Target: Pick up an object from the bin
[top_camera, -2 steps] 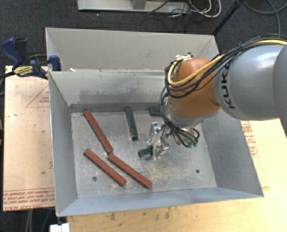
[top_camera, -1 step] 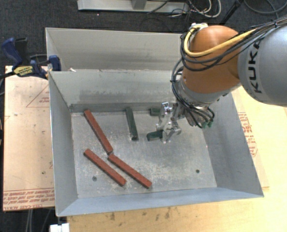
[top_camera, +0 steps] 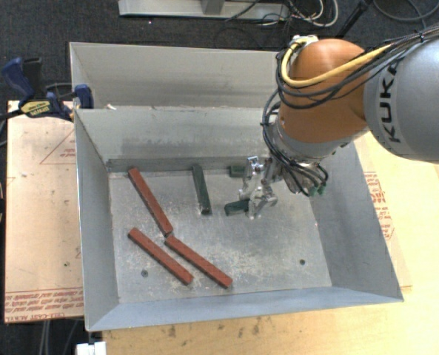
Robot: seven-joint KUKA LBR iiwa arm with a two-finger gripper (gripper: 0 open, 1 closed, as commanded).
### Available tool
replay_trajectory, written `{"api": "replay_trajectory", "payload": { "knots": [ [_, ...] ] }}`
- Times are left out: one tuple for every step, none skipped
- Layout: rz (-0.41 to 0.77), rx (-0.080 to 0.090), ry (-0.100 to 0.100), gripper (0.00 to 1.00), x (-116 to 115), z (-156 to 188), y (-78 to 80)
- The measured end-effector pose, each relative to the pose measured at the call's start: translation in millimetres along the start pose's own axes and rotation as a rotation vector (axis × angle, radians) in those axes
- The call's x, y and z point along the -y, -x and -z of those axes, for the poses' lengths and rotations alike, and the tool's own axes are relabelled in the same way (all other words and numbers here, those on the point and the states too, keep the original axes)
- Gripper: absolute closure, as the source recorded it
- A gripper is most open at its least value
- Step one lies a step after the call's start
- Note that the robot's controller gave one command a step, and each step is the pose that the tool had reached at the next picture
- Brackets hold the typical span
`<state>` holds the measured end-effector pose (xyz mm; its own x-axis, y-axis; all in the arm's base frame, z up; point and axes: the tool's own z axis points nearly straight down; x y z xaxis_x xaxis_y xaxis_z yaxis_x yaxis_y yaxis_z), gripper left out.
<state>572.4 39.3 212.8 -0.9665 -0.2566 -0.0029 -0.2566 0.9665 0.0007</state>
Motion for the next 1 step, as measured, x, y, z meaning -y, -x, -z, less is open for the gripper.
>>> {"api": "replay_trajectory", "payload": {
  "knots": [
    [0.000, 0.000, 0.000, 1.00, 0.7, -0.3, 0.1]
  ]
}}
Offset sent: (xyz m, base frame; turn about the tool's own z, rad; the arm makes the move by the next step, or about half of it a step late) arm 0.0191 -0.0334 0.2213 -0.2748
